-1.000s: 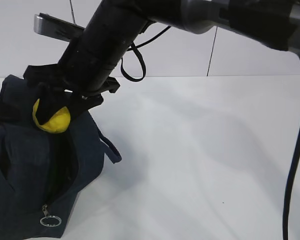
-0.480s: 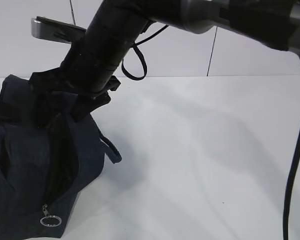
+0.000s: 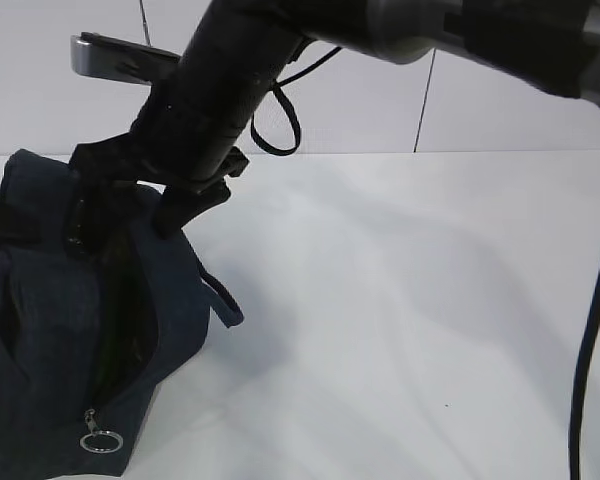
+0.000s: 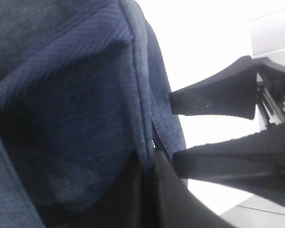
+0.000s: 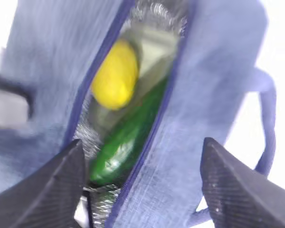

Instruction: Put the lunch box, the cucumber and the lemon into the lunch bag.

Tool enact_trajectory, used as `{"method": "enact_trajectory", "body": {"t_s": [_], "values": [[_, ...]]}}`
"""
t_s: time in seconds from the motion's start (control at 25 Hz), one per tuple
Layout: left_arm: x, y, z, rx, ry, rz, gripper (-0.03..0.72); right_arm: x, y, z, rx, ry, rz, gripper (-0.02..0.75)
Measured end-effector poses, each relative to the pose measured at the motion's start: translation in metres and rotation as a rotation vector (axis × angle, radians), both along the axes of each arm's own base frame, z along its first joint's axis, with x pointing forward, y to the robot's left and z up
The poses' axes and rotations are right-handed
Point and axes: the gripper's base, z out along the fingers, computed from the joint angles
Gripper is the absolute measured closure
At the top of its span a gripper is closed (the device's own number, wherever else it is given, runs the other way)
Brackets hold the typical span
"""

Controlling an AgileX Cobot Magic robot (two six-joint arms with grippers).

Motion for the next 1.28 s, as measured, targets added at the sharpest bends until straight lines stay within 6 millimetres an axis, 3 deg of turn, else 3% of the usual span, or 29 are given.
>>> {"method": "enact_trajectory", "body": {"t_s": [0.28,0.64,0.92,1.28], "values": [[0.000,0.000,0.000,-0.002,0.001,-0.003,0.694,0.011,-0.015,0.007,0.018,0.000,-0.039,0.167],[0.000,-0.001,0.000,-0.004,0.001,-0.007,0.694,0.048,-0.062,0.019,0.192,0.069,-0.149,0.167],[0.000,-0.002,0.002,-0.020,-0.015,-0.017,0.694,0.052,-0.058,0.010,0.265,0.118,-0.134,0.166],[-0.001,-0.002,0.002,-0.026,-0.014,-0.022,0.694,0.053,-0.059,-0.013,0.218,0.153,-0.128,0.164]]}}
